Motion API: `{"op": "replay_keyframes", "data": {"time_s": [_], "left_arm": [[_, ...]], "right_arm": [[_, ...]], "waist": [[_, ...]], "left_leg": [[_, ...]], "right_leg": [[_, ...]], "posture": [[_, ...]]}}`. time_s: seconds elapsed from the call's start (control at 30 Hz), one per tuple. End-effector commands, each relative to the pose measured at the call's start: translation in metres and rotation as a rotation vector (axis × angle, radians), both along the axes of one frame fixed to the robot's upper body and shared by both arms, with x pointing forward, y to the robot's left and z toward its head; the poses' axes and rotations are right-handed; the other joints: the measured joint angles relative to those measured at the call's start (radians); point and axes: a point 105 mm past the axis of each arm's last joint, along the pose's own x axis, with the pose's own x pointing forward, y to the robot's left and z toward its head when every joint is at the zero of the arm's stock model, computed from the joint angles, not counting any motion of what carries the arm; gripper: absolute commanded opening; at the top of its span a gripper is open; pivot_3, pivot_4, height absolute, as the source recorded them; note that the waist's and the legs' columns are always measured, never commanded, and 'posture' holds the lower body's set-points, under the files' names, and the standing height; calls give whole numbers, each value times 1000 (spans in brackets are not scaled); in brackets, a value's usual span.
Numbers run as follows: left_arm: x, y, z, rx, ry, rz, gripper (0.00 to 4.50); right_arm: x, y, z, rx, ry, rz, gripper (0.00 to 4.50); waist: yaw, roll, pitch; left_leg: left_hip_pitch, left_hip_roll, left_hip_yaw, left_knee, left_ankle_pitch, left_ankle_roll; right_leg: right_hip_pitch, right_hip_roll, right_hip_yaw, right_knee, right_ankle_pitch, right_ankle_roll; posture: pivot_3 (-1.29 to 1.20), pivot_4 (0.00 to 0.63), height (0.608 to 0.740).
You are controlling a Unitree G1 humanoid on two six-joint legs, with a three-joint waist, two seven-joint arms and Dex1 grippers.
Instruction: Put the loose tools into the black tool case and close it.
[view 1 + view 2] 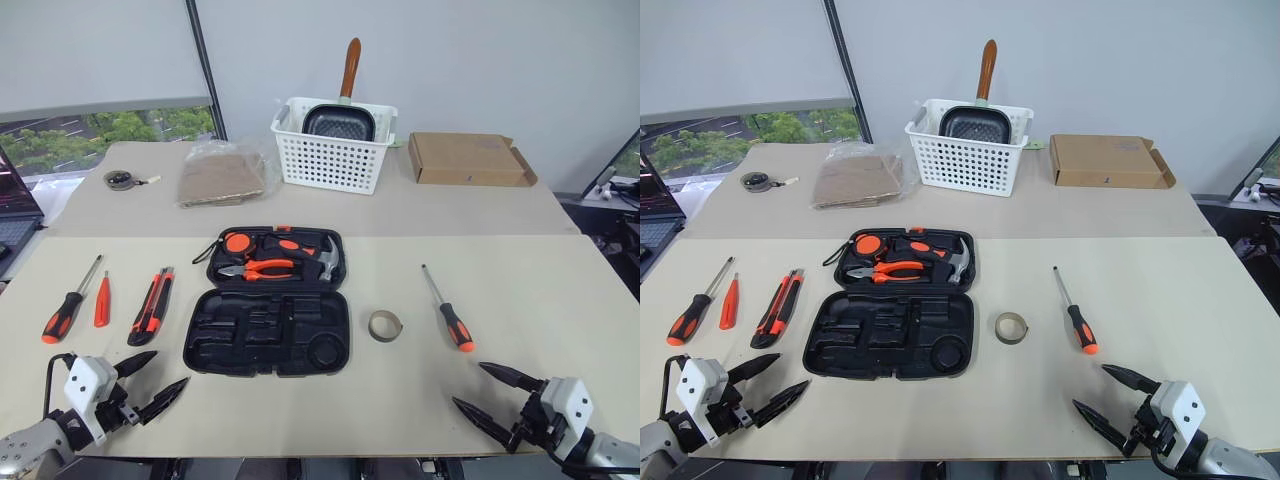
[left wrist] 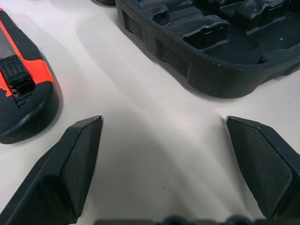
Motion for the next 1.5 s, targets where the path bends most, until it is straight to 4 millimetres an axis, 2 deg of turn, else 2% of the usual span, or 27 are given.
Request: {"op": "replay_keyframes", "data": {"time_s": [0.03,0.27,0.47,0.57,0.63,0.73,0.8,0.83,0.93,1.03,1.1,1.23,1.33,1.5], "left_arm": [[-2,7,0,-2,15,12,4500],[0,16,8,-57,-32,39,4500],[-1,25,34,-137,-112,79,4500],[7,46,57,-224,-185,189,4500],[17,65,71,-240,-258,294,4500],[29,87,92,-270,-351,413,4500],[37,103,97,-235,-363,509,4500],[41,110,95,-219,-338,552,4500],[47,125,71,-48,-162,648,4500],[47,137,68,-10,-137,699,4500],[46,146,66,-12,-128,743,4500],[46,154,55,9,-79,783,4500],[48,160,51,17,-65,821,4500],[55,157,36,45,3,792,4500]], "right_arm": [[4,-2,9,-10,-58,5,4467],[2,-6,12,6,-65,-8,4467],[-3,1,43,62,-84,122,4467],[4,18,66,93,-99,204,4467],[9,35,78,113,-115,275,4467],[21,72,101,152,-153,400,4467],[30,91,114,152,-196,456,4467],[34,98,118,146,-216,473,4467],[47,116,130,125,-266,506,4467],[53,132,142,143,-296,554,4467],[53,140,147,157,-300,581,4467],[55,149,152,176,-323,620,4467],[57,150,156,202,-331,627,4467],[56,153,164,265,-335,656,4467]], "waist": [[0,0,0],[-1,0,0],[-2,-3,2],[-1,-5,2],[1,-6,3],[1,-9,3],[-1,-9,3],[-1,-10,4],[-1,-13,3],[-1,-14,2],[1,-18,0],[2,-22,-3],[-1,-23,-3],[-2,-23,-3]], "left_leg": [[0,0,0,0,0,0],[0,0,0,0,0,0],[0,1,0,0,0,0],[0,1,0,0,0,0],[0,2,-1,0,0,0],[0,3,-2,0,0,-1],[1,3,-2,0,1,-2],[1,3,-2,0,1,-2],[1,3,-1,0,2,-3],[-1,0,1,0,0,-2],[-1,-1,1,1,-5,-2],[-1,-1,0,1,-5,-7],[-3,-1,0,1,-4,-6],[-3,-1,1,1,-5,-7]], "right_leg": [[0,0,0,0,0,0],[0,0,0,0,0,0],[0,0,0,0,0,0],[0,-1,0,-1,0,0],[0,-1,0,0,0,0],[0,0,-2,0,0,0],[1,0,-2,0,0,0],[1,0,-2,0,0,0],[0,1,-3,0,0,0],[-1,1,-3,1,1,-1],[-2,1,-2,1,6,-7],[-1,1,-6,1,8,-14],[0,1,-7,1,8,-14],[0,1,-7,1,5,-9]], "posture": [[0,150,700],[0,150,700],[0,150,700],[0,150,700],[0,150,700],[0,150,700],[0,150,700],[0,150,700],[0,150,700],[0,150,700],[0,150,700],[0,150,700],[0,150,700],[0,150,700]]}}
